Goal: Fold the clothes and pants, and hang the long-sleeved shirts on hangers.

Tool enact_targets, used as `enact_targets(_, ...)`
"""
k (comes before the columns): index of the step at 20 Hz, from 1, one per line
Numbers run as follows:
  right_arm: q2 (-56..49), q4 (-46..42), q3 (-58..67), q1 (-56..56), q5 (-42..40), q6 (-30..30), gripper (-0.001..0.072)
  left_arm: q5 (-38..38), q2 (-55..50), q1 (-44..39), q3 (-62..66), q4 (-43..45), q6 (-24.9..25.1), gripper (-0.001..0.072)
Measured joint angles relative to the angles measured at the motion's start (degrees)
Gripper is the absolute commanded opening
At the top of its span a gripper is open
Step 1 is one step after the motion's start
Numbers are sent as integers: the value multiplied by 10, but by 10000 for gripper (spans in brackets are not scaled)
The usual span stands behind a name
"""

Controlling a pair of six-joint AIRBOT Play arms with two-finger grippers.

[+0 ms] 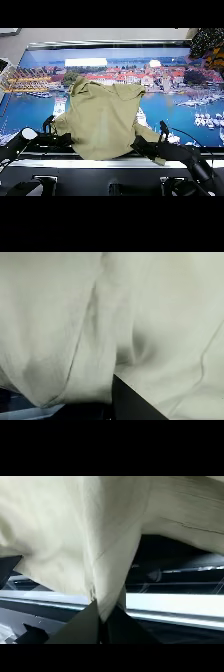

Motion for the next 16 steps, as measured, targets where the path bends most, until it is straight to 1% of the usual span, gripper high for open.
enact_targets(2,28,-7,8,0,-41,18,40,-46,24,-1,13,0,0,31)
enact_targets(5,81,-23,27,0,-136,62,40,-125,87,-8,21,5,-20,30)
enact_targets(7,120,-31,45,0,-206,107,40,-176,135,-21,24,12,-45,30)
enact_targets(9,145,-46,68,0,-256,152,40,-211,175,-41,28,14,-71,30)
enact_targets(11,149,-77,94,0,-272,187,40,-220,196,-62,40,10,-93,30)
enact_targets(13,126,-115,117,0,-266,204,40,-206,197,-82,62,3,-106,29)
enact_targets(16,40,-164,148,0,-228,198,41,-152,156,-97,104,-3,-113,30)
